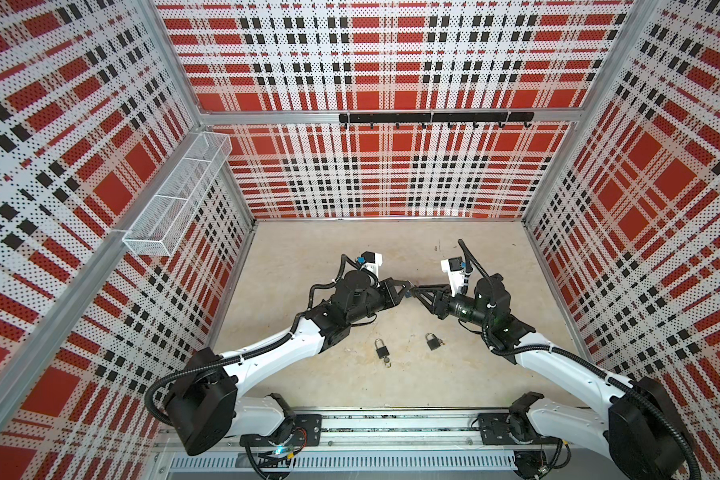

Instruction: Lock with the key

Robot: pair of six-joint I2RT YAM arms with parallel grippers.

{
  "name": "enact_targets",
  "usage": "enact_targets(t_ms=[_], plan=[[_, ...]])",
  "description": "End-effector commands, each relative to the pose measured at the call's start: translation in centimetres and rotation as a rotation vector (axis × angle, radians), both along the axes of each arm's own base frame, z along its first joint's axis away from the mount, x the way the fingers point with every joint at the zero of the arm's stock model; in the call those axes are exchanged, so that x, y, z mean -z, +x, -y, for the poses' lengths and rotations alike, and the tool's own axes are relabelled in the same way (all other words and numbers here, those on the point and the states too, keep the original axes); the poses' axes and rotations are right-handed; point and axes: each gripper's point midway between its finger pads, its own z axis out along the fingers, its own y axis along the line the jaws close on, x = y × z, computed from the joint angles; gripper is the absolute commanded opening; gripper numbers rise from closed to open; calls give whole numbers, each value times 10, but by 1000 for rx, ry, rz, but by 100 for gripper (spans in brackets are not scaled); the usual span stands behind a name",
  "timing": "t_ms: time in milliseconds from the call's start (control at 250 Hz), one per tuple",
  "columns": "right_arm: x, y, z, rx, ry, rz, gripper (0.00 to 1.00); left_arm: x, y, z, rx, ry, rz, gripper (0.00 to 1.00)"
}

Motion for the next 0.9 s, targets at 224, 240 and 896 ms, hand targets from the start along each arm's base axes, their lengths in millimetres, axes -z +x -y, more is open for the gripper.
enact_targets(t_ms=[224, 240, 896], plan=[[-14, 6, -4, -7, 12, 60, 40, -42, 2, 2, -11, -94, 75, 0], [-13, 6, -4, -5, 10, 58, 40, -42, 2, 2, -13, -96, 75, 0], [-13, 10, -3, 16, 11, 63, 5, -38, 1, 4, -3, -103, 65, 0]])
